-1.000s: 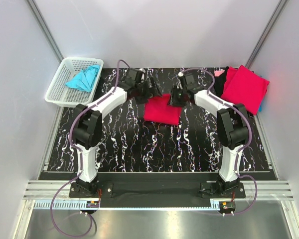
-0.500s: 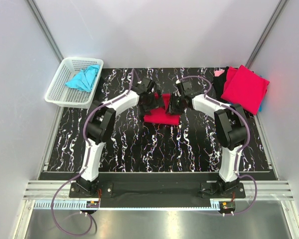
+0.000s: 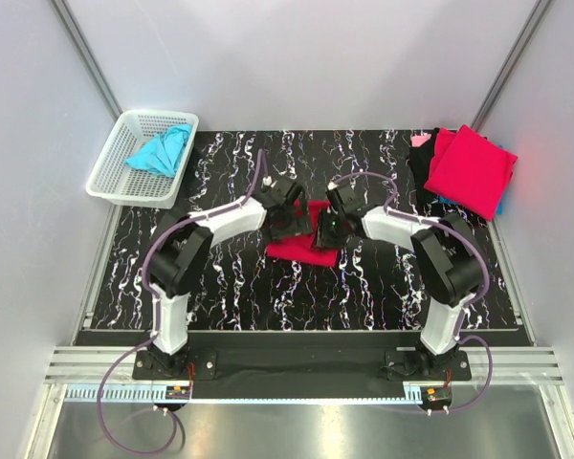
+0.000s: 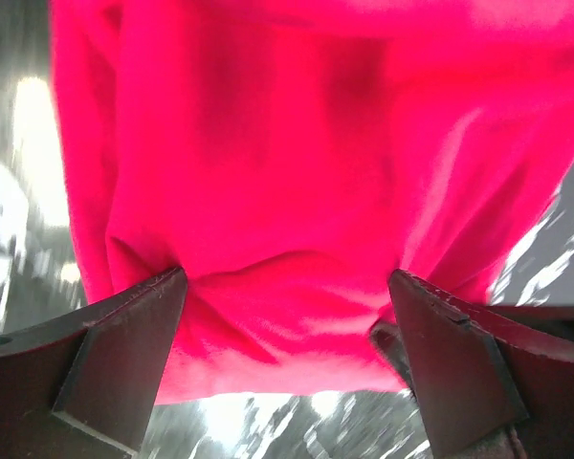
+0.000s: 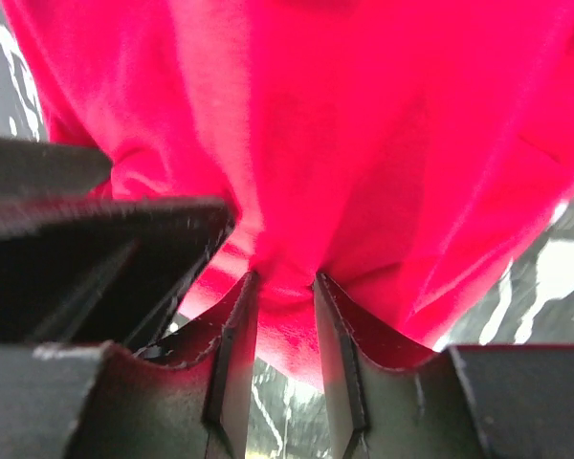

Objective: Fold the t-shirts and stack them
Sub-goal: Fold the tshirt

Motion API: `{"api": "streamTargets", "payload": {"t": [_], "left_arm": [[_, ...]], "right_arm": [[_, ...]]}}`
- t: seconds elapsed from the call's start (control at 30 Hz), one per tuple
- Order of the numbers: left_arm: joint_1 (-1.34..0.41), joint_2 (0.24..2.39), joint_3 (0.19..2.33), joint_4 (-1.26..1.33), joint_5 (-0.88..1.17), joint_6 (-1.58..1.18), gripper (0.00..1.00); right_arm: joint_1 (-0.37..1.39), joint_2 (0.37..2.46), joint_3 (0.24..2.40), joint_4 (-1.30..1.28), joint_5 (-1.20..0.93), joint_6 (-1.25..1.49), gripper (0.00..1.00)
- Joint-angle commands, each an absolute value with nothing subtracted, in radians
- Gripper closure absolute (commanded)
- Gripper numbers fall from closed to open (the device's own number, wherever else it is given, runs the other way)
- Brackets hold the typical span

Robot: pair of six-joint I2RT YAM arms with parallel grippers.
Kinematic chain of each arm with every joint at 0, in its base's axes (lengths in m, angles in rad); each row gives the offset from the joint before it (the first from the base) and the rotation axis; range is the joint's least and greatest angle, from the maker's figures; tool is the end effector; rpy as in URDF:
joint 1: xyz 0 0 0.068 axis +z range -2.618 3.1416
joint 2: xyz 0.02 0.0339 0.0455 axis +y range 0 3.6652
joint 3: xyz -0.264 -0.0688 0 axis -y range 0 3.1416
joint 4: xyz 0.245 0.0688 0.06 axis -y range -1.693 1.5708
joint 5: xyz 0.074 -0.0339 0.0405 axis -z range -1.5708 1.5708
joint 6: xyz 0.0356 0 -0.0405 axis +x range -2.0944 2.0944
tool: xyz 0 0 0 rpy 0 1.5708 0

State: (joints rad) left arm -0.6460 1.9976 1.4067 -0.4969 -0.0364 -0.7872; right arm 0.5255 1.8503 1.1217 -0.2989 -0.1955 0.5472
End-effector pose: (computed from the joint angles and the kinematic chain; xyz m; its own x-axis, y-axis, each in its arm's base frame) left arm 0.3338 -0.2500 0.1701 -0.9157 -0.1962 -0.3506 -0.0858 0.9481 -0.3062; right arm 0.3182 0.1925 0.1557 -0.9336 0.0486 -0.3550 -0.1091 0.9051 0.4110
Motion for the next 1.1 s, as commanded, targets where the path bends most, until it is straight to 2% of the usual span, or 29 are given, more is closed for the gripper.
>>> {"api": "streamTargets", "payload": {"t": [0.0, 0.2, 0.4, 0.67, 0.83, 1.07], "left_arm": [[-0.672, 1.958, 1.190, -0.678, -0.161, -0.787, 0.01], [-0.728, 1.815, 0.961, -0.672, -0.181, -0.864, 0.01], [-0.756, 1.732, 0.848, -0.663, -0.192, -0.913, 0.01], [-0.756, 1.658, 0.848, -0.701, -0.219, -0.897, 0.01], [-0.767, 1.491, 0.897, -0.680, -0.167, -0.813, 0.01], [-0.775, 1.270, 0.940, -0.661, -0.106, -0.762, 0.01]], "right_arm": [[0.540, 1.824, 0.988, -0.480, -0.071, 0.581, 0.61], [0.548, 1.746, 0.859, -0.508, -0.023, 0.633, 0.62], [0.554, 1.686, 0.798, -0.515, -0.011, 0.666, 0.62], [0.557, 1.615, 0.815, -0.578, 0.035, 0.684, 0.65], [0.561, 1.488, 0.844, -0.612, 0.043, 0.695, 0.65], [0.583, 1.411, 0.940, -0.684, 0.044, 0.684, 0.64]]}}
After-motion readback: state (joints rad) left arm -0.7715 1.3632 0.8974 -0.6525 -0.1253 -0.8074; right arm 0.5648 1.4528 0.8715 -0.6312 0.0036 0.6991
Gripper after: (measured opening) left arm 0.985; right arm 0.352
